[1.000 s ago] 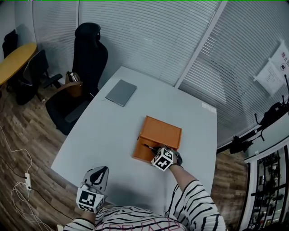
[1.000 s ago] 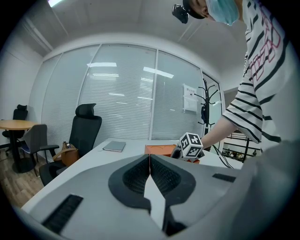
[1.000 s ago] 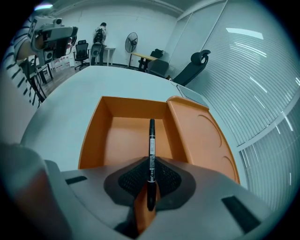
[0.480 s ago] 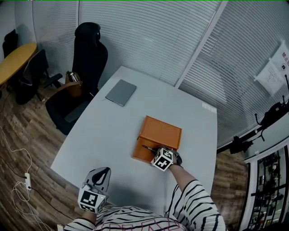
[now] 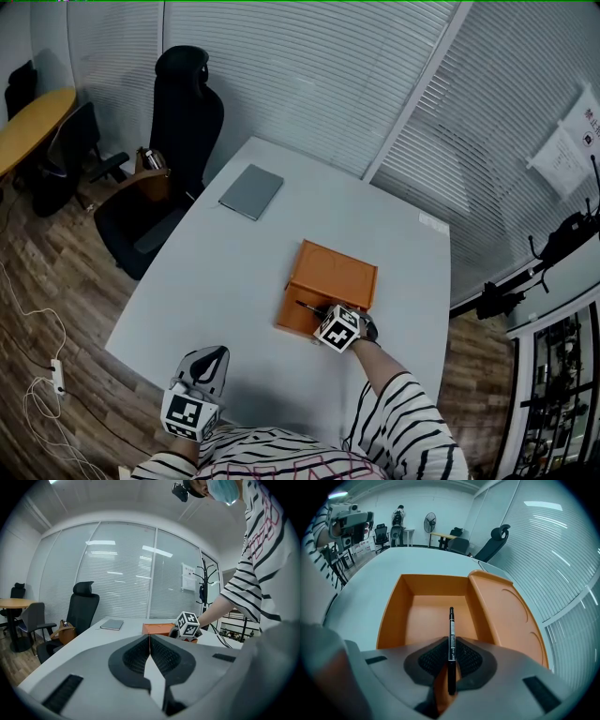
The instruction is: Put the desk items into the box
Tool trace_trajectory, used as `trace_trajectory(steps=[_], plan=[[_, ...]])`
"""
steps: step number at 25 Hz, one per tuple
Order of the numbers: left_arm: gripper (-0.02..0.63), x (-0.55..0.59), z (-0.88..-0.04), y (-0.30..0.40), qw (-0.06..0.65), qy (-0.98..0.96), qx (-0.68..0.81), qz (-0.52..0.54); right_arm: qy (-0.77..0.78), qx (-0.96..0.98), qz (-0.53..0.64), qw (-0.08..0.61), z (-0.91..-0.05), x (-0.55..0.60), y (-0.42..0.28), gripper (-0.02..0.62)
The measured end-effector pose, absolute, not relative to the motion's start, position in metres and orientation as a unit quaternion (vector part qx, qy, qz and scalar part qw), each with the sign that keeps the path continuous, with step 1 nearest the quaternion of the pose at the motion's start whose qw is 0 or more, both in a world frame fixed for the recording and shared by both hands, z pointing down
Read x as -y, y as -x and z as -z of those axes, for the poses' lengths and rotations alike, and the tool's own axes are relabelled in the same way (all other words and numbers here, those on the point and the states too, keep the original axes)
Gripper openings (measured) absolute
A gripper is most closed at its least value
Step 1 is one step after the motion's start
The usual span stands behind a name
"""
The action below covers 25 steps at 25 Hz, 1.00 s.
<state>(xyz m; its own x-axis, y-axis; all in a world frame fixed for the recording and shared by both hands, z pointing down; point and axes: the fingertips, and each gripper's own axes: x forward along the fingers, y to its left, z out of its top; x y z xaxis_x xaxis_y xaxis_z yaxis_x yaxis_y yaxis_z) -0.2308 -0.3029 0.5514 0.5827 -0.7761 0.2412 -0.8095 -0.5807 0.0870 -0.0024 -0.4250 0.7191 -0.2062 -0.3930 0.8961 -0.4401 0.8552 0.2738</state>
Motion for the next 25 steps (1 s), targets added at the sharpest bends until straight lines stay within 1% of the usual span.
trace_trajectory(steps=[7,10,14,20,25], plan=[[0.021,0.301,-0.551,0.233,0.093,-0.886,0.447,-0.087,-0.272,0.773,-0.023,0.573,-0.719,0.425,0.003,0.057],[0.021,0.3,-0.55,0.234,0.092,-0.885,0.448,-0.087,-0.286,0.772,-0.025,0.567,-0.716,0.428,0.001,0.088],[0.021,0.299,-0.548,0.234,0.089,-0.884,0.451,-0.088,-0.301,0.776,-0.026,0.553,-0.708,0.431,0.0,0.097],[0.021,0.296,-0.545,0.237,0.087,-0.882,0.455,-0.088,-0.316,0.784,-0.01,0.535,-0.694,0.431,0.005,0.097],[0.021,0.29,-0.542,0.235,0.084,-0.881,0.457,-0.086,-0.335,0.79,0.008,0.513,-0.678,0.428,0.008,0.08]])
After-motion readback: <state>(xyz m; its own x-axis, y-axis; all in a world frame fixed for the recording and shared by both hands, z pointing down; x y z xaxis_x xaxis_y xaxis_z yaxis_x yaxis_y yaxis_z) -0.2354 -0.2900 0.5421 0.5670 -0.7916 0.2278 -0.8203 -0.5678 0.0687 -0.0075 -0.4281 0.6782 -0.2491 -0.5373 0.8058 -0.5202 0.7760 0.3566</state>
